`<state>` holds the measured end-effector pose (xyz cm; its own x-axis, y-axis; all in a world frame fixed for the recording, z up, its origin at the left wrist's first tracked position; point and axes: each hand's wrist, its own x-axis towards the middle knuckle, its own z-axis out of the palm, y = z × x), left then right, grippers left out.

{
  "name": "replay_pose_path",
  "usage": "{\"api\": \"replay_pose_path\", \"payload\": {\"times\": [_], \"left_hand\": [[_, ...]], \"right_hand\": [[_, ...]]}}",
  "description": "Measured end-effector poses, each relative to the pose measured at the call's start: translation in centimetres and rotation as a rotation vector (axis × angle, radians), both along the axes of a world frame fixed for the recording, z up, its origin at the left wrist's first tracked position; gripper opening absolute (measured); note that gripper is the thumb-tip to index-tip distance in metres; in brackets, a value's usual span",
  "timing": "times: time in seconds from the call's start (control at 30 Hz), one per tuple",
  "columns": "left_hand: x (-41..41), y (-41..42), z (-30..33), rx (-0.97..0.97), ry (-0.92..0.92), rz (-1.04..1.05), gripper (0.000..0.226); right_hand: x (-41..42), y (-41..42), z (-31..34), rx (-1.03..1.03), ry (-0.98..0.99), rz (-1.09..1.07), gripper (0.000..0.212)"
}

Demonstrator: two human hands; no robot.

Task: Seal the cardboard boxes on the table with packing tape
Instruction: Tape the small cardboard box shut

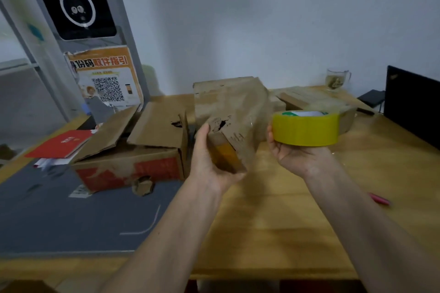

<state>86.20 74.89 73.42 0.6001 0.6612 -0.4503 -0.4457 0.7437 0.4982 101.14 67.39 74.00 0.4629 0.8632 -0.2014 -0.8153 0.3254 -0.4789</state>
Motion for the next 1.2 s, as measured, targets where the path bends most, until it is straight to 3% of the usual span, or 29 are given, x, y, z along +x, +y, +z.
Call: {"api": "replay_pose_path", "payload": {"times": [0.13,0.23,0.33,0.43,0.53,0.6,0.87,0.97,1.1,1.2], "left_hand": [[1.2,-2.1,-2.3,-0.008,0.186,0.092,0.063],[1.6,-3.9,-4.5,0.089,0.382,0.109,0.068],[1.5,-4.7,-6.0,0.233,0.500,0.030,0.082],[1.1,-4.7,-6.1,0.386,0.662,0.032,0.079],[1.6,-4.6,-5.5,0.697,0.818,0.117,0.072],[2.2,-4.5,-5.0,0.807,0.834,0.117,0.076],[3.8,-4.9,-5.0,0.552,0.676,0.131,0.055],[3.4,-5.0,-5.1,0.546,0.640,0.180,0.043],[3.5,-5.5,-5.8,0.672,0.657,0.185,0.045],[3.9,-5.6,-5.5,0.603,0.631,0.149,0.034]], "right_hand": [[-0.4,-1.0,-1.7,-0.111,0.009,0.019,0.021],[-0.7,-1.3,-2.9,-0.161,0.034,0.036,0.023],[-0.7,-1.9,-3.7,-0.195,0.025,0.047,0.025],[-0.5,-2.7,-4.3,-0.204,0.030,0.032,0.025],[-0.4,-3.4,-4.6,-0.206,0.030,0.025,0.024],[-0.4,-3.8,-4.8,-0.198,0.026,0.024,0.026],[-0.1,-4.6,-4.8,-0.219,0.006,0.001,0.024],[0.2,-5.0,-4.9,-0.213,0.017,-0.024,0.024],[0.1,-5.1,-5.2,-0.228,0.018,-0.028,0.024],[-0.4,-4.9,-5.6,-0.247,0.008,-0.006,0.025]]}}
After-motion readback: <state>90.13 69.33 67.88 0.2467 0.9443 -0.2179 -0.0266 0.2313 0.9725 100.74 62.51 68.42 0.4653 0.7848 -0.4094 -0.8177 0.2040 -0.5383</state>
